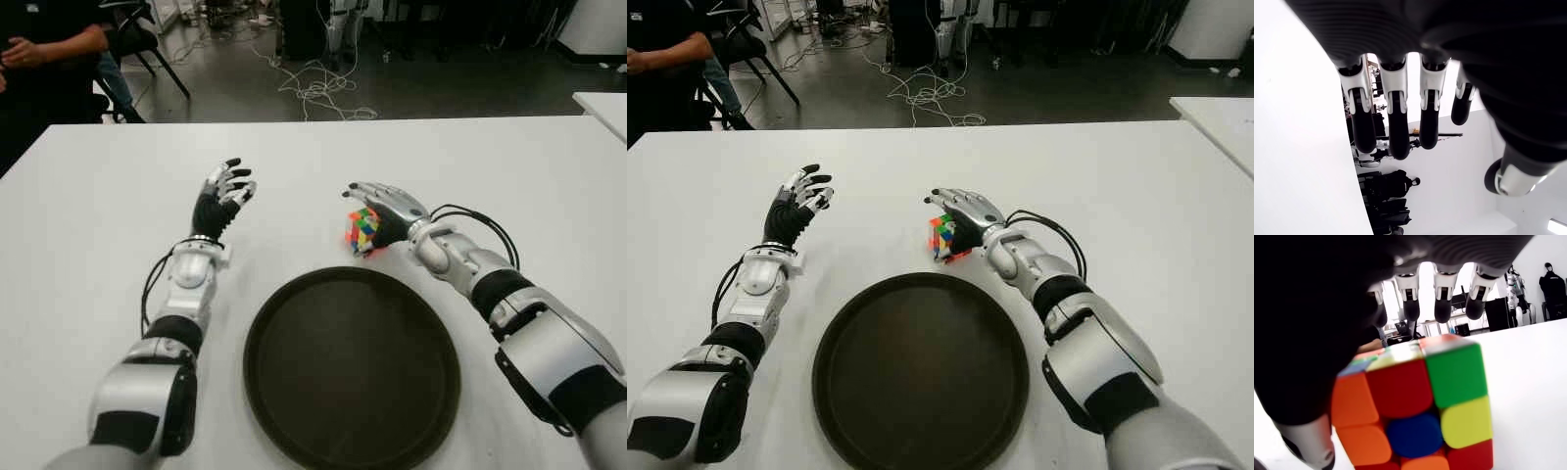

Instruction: Pick up the Rubik's Cube and put it in the plate

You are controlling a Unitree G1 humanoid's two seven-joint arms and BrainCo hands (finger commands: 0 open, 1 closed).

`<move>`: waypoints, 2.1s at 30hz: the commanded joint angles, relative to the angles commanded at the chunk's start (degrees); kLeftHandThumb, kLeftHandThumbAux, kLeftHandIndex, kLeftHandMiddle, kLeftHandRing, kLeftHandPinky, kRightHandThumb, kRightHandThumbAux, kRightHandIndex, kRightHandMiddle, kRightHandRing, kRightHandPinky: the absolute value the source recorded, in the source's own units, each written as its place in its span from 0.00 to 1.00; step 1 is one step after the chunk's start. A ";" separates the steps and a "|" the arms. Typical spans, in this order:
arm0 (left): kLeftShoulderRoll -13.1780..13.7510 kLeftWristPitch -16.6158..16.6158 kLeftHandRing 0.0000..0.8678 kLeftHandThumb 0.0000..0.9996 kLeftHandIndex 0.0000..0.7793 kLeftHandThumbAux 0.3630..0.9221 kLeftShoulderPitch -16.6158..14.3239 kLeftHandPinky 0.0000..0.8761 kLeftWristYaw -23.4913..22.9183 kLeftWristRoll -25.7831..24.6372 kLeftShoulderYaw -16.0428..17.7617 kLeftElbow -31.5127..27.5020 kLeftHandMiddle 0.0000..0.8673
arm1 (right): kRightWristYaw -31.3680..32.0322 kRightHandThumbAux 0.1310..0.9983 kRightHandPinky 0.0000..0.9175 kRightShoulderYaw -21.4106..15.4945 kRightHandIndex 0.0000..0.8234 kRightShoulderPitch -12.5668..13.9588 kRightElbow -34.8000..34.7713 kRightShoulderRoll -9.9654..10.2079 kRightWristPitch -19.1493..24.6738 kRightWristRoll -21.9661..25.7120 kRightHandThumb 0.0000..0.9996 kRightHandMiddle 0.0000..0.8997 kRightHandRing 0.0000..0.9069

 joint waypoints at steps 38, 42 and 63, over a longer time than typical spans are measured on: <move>-0.50 -0.17 0.33 0.14 0.23 0.48 0.31 0.36 -0.48 -0.78 0.02 -0.80 0.30 | -4.78 0.76 0.13 3.06 0.16 2.33 3.35 1.59 2.43 -2.48 0.00 0.14 0.14; -0.42 0.10 0.32 0.13 0.23 0.47 0.25 0.36 -0.23 -0.50 -0.20 -0.86 0.30 | -3.80 0.77 0.13 3.78 0.16 2.15 3.42 1.89 3.06 -2.70 0.00 0.13 0.13; -0.47 0.42 0.32 0.13 0.22 0.46 0.34 0.36 0.05 -0.53 -0.45 -1.25 0.29 | -2.76 0.75 0.13 4.40 0.15 2.26 3.39 2.21 4.51 -2.41 0.00 0.12 0.13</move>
